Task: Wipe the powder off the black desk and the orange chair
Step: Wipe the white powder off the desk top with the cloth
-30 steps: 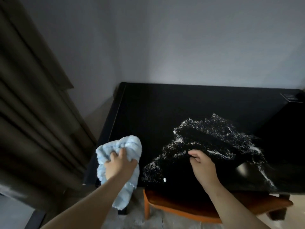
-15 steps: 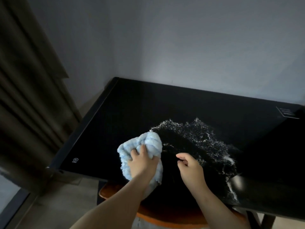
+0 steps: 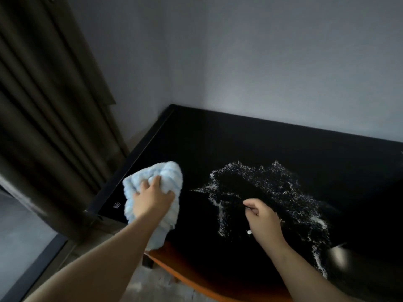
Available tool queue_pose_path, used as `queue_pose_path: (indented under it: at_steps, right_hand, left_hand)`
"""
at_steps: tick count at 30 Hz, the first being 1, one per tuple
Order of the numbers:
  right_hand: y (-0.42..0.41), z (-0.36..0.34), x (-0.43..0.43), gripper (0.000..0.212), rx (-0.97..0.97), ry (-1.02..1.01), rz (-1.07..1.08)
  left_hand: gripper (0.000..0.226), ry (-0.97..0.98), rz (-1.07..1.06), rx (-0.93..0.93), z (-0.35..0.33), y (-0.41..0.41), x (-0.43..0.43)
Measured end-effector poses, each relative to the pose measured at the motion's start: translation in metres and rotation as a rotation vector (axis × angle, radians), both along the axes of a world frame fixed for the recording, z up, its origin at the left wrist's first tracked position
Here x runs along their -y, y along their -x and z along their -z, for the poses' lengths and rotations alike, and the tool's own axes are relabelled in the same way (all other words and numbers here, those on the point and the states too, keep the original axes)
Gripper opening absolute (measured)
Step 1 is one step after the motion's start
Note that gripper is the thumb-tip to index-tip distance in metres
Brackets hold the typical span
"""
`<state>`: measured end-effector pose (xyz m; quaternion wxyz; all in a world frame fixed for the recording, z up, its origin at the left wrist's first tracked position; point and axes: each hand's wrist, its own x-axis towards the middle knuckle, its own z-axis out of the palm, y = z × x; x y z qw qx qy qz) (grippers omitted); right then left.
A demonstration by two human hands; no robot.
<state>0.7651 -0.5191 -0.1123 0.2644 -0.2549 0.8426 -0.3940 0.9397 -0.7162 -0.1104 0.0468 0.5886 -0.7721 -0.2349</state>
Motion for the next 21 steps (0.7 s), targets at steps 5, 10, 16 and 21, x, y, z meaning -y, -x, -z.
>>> queue_pose_path:
  at_steps: [5, 10, 16, 21]
  right_hand:
    - [-0.005, 0.002, 0.007, 0.026, -0.007, 0.012, 0.041]
    - [-0.010, 0.005, 0.013, 0.023, -0.062, 0.023, 0.108]
    - [0.000, -0.003, 0.024, 0.025, -0.097, 0.054, 0.137]
    - [-0.008, 0.000, 0.045, 0.025, 0.044, 0.027, 0.072]
  left_hand:
    - [0.063, -0.042, 0.094, 0.037, 0.033, 0.010, -0.013]
    - [0.064, -0.128, 0.391, -0.111, 0.027, 0.063, -0.067]
    - [0.053, 0.023, 0.291, -0.300, 0.001, 0.052, -0.038]
    - [0.056, 0.186, 0.102, -0.019, -0.008, 0.020, 0.042]
